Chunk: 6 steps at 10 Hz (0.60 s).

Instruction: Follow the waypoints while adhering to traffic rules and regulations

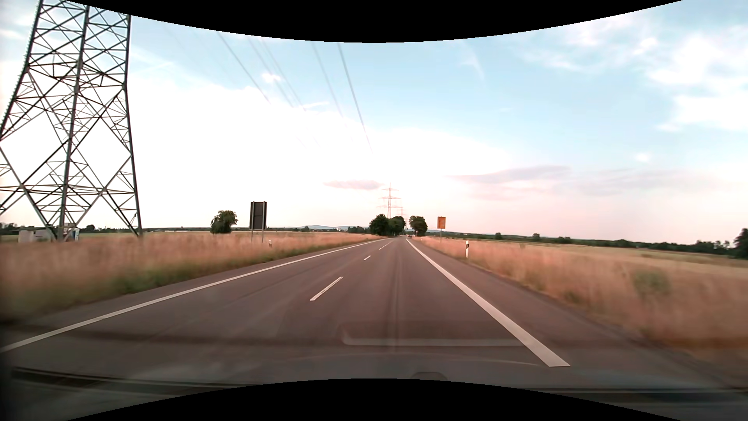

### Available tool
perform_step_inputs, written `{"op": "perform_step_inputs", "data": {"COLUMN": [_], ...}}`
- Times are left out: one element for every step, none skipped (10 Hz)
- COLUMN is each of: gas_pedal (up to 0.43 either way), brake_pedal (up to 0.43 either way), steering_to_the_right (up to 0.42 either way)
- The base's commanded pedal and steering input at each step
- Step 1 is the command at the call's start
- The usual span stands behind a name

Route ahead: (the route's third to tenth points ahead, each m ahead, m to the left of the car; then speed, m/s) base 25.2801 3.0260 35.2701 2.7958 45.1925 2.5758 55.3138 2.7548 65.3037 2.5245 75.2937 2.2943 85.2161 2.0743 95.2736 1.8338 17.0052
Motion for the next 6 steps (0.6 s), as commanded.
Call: {"op": "perform_step_inputs", "data": {"gas_pedal": [0.059, 0.059, 0.059, 0.059, 0.059, 0.059], "brake_pedal": [0.000, 0.000, 0.000, 0.000, 0.000, 0.000], "steering_to_the_right": [-0.001, 0.000, 0.000, 0.000, 0.000, 0.001]}}
